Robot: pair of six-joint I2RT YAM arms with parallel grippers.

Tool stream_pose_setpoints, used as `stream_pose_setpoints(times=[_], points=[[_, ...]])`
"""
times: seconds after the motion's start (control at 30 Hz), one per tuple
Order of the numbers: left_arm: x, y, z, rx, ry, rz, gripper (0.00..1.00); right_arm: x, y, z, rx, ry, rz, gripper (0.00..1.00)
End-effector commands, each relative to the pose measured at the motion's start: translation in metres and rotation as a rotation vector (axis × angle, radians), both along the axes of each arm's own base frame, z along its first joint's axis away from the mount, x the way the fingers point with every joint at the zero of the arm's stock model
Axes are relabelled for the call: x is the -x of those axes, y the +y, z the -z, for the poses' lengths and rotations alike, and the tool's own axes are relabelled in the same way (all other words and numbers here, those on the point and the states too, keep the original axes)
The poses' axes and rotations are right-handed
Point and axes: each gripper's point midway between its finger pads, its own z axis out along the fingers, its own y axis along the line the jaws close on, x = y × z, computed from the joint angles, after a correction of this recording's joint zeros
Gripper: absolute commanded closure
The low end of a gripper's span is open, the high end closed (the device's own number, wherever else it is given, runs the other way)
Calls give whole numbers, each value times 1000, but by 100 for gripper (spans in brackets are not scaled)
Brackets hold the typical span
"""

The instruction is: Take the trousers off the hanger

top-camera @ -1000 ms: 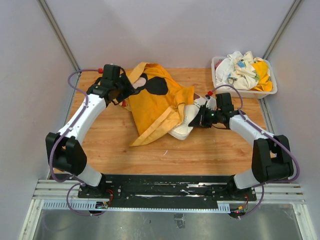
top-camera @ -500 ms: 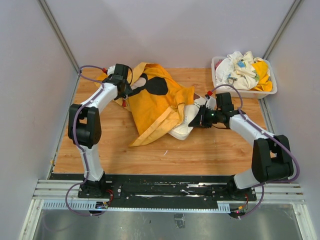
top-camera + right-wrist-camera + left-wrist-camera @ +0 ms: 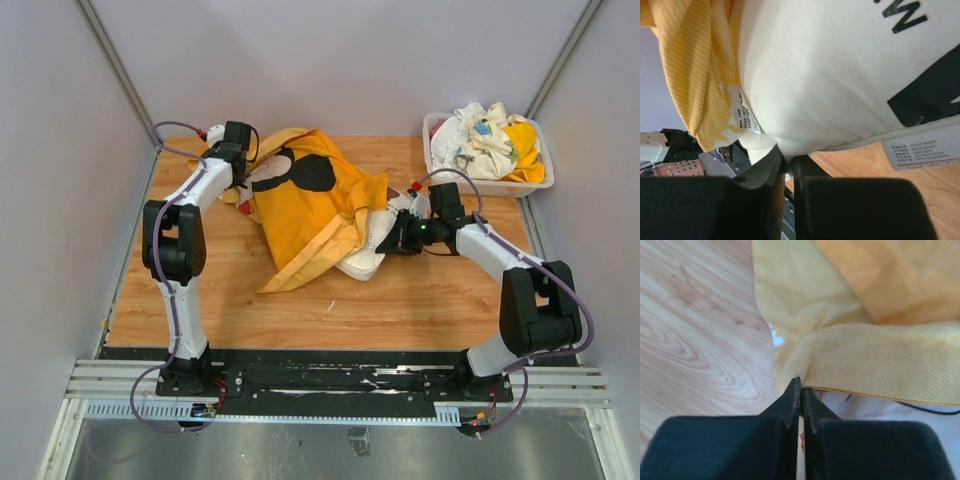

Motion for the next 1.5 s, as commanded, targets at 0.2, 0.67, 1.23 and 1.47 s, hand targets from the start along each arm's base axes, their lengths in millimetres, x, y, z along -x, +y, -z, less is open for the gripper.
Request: stream_pose_setpoints(times=[0.2,0.67,1.23,1.47], points=[[-56,22,-212,-92,-467,-76,100,-19,-2,-5,-29,-19,10,91],[-57,-28,-171,-17,-393,137,57,-26,0,-7,-40,-15,17,90],[162,-193,-66,190,-159,709,52,-29,3,-7,-67,-23,26,87],[200,-215,-38,137,-87,885,33,-27,4,-5,-80,-19,33,87]])
